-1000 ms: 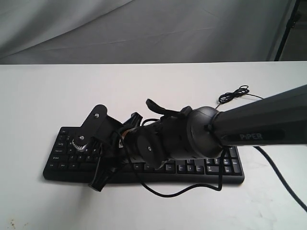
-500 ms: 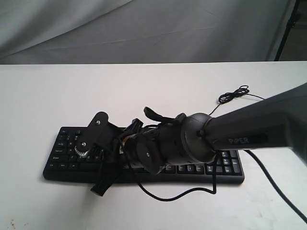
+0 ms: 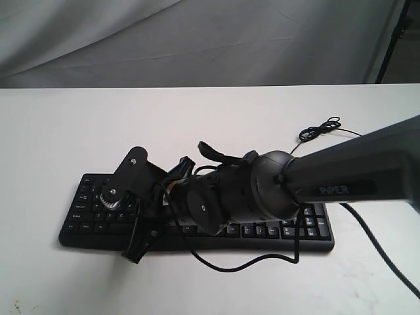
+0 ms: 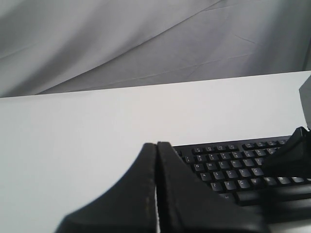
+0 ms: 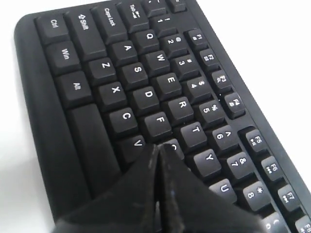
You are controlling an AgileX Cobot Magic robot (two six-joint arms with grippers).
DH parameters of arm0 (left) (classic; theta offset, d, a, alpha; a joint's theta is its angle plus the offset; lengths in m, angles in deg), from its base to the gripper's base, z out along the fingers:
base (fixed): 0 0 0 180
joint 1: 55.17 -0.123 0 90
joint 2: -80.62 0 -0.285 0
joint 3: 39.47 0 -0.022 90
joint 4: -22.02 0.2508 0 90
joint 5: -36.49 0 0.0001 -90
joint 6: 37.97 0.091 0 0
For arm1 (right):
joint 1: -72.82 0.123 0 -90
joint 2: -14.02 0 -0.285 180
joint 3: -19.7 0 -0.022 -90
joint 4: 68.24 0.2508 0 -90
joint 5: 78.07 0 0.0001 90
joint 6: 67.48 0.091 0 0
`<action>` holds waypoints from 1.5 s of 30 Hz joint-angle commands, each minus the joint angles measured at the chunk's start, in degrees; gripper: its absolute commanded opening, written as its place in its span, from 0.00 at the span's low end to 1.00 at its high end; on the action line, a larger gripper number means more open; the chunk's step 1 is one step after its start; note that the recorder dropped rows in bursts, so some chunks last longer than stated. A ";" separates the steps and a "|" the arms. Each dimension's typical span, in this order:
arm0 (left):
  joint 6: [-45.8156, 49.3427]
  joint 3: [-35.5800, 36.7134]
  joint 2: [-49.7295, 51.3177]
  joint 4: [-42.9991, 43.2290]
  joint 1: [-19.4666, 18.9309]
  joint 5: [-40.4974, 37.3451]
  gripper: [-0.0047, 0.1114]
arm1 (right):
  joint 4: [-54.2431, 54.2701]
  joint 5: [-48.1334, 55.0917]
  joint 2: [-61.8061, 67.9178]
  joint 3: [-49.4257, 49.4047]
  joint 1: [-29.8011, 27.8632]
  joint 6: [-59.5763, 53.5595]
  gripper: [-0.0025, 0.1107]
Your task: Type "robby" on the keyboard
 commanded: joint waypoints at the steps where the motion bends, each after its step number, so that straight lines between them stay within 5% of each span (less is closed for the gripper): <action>1: -0.16 0.25 -0.20 0.27 0.36 0.42 0.04 | -0.24 -0.61 0.24 0.26 0.12 -0.11 0.02; 45: -0.16 0.25 -0.20 0.27 0.36 0.42 0.04 | -2.79 7.40 2.35 8.46 -4.76 -0.11 0.02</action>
